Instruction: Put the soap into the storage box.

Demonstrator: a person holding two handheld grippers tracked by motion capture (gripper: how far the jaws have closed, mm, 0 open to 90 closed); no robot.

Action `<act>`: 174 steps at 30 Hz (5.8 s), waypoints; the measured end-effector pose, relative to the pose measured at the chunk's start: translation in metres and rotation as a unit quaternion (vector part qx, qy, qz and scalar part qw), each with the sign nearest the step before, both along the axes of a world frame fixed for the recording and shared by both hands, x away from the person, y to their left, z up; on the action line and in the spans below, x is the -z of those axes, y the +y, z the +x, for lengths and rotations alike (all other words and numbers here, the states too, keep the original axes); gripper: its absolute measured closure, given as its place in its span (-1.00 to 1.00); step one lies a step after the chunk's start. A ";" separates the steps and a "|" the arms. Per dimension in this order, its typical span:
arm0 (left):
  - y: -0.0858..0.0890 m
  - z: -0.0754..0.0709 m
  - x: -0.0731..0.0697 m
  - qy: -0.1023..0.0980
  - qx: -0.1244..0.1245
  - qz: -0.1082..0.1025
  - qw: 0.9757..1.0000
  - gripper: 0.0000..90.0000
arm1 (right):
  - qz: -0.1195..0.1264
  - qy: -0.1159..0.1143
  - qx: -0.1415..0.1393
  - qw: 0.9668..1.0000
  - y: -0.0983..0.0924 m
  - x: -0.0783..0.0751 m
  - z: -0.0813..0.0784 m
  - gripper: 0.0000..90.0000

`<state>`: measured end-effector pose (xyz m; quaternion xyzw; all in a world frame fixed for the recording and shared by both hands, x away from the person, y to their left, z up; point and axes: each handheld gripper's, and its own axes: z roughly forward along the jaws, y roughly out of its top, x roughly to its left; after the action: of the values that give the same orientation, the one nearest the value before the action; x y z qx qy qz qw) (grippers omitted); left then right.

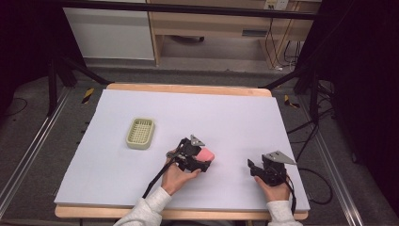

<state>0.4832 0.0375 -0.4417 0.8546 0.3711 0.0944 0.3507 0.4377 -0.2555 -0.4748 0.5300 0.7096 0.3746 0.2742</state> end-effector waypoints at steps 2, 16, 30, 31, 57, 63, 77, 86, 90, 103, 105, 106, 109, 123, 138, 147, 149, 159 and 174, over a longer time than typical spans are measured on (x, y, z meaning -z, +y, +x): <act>0.004 -0.001 -0.003 -0.002 -0.003 -0.002 1.000 -0.17 | 0.001 -0.001 0.001 1.000 0.000 0.000 0.000 -0.15; 0.048 -0.003 -0.022 -0.015 -0.028 -0.003 0.999 -0.17 | 0.002 -0.002 0.001 1.000 -0.001 0.000 0.000 -0.16; 0.093 -0.008 -0.033 -0.023 -0.047 -0.005 0.999 -0.17 | 0.002 0.000 0.005 1.000 -0.001 0.000 -0.001 -0.16; 0.096 -0.008 -0.033 -0.025 -0.050 -0.006 0.998 -0.17 | 0.002 -0.001 0.005 1.000 -0.001 0.000 -0.001 -0.16; 0.147 0.009 -0.045 -0.035 -0.112 -0.034 0.993 -0.17 | 0.003 0.002 0.004 1.000 0.000 0.001 0.000 -0.17; 0.157 0.016 -0.046 -0.036 -0.126 -0.035 0.991 -0.17 | -0.001 -0.001 0.003 1.000 -0.001 0.001 0.000 -0.17; 0.176 0.034 -0.050 -0.040 -0.156 -0.038 0.986 -0.17 | 0.001 0.002 0.003 1.000 0.001 0.001 0.001 -0.21; 0.181 0.046 -0.046 -0.041 -0.171 -0.027 0.984 -0.17 | 0.000 0.003 0.002 1.000 0.001 0.001 0.001 -0.21; 0.185 0.053 -0.042 -0.039 -0.180 -0.023 0.983 -0.17 | 0.001 0.003 0.002 1.000 0.001 0.001 0.001 -0.21; 0.192 0.073 -0.026 -0.036 -0.205 -0.010 0.978 -0.17 | 0.000 0.003 0.002 1.000 0.001 0.002 0.002 -0.20; 0.192 0.075 -0.025 -0.037 -0.206 -0.009 0.978 -0.17 | 0.000 0.002 0.002 1.000 0.001 0.002 0.002 -0.20; 0.192 0.075 -0.025 -0.037 -0.208 -0.009 0.977 -0.17 | 0.000 0.002 0.002 1.000 0.001 0.002 0.002 -0.20; 0.193 0.078 -0.022 -0.037 -0.211 -0.008 0.977 -0.17 | 0.000 0.002 0.001 1.000 0.001 0.002 0.002 -0.20; 0.195 0.085 -0.011 -0.030 -0.217 0.000 0.976 -0.17 | 0.001 0.003 0.000 1.000 0.002 0.002 0.002 -0.20; 0.191 0.088 0.002 -0.019 -0.220 0.014 0.975 -0.17 | 0.001 0.004 -0.001 1.000 0.002 0.002 0.001 -0.20; 0.192 0.089 0.004 -0.019 -0.223 0.017 0.974 -0.17 | 0.001 0.003 -0.001 1.000 0.002 0.002 0.001 -0.20; 0.192 0.089 0.005 -0.020 -0.223 0.019 0.974 -0.17 | 0.000 0.002 -0.001 1.000 0.002 0.002 0.001 -0.21; 0.189 0.089 0.007 -0.024 -0.225 0.028 0.974 -0.17 | -0.001 0.001 0.000 1.000 0.001 0.001 0.001 -0.22; 0.199 0.074 -0.013 -0.059 -0.213 -0.016 0.975 -0.40 | 0.000 0.000 0.002 1.000 0.001 0.001 0.001 -0.25</act>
<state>0.5570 0.2361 -0.4288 0.7430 0.5250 0.2115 0.3572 0.4383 -0.2547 -0.4761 0.5316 0.7086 0.3741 0.2744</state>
